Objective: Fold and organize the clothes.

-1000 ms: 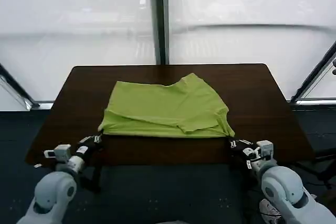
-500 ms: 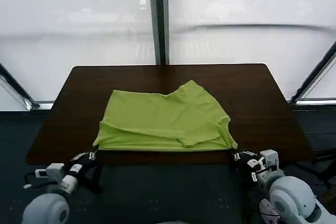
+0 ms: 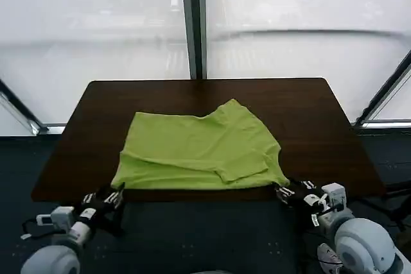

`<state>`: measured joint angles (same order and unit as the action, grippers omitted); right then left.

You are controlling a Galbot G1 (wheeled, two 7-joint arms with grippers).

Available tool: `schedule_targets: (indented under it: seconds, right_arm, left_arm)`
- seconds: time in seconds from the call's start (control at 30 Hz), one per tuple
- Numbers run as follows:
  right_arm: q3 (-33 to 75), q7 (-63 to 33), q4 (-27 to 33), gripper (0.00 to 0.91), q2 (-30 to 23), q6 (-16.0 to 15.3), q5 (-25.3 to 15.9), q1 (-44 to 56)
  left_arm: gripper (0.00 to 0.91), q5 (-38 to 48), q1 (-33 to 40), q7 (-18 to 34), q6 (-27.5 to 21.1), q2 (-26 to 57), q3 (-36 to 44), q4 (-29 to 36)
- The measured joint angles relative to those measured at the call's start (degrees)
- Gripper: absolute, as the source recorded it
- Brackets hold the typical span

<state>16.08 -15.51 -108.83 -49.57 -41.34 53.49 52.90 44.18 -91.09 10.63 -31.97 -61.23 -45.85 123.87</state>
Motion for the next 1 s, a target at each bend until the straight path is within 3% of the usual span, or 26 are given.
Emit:
schedule_targets:
  seconds: [0.17, 0.47, 0.77, 1.0]
  right_arm:
    - [-6.0, 1.0, 8.9, 0.878, -3.9, -0.6, -1.8, -9.1]
    - [-12.4, 7.2, 21.4, 0.878, -9.1, 0.4, -4.4, -19.4]
    - [-15.3, 11.3, 31.3, 0.878, -12.5, 0.4, -6.5, -24.6]
    - [-16.0, 11.0, 35.4, 0.878, -14.1, 0.5, -7.4, -25.9]
  left_arm:
    - [0.878, 5.3, 9.6, 3.6, -2.1, 2.8, 4.0, -4.4]
    - [0.878, 12.8, 28.0, 4.7, -4.2, 7.4, 13.8, -18.1]
    - [0.878, 14.1, 42.8, 1.2, -6.5, 6.8, 23.9, -31.8]
    - [0.878, 12.1, 49.2, -1.7, -6.8, 5.2, 27.6, -40.4]
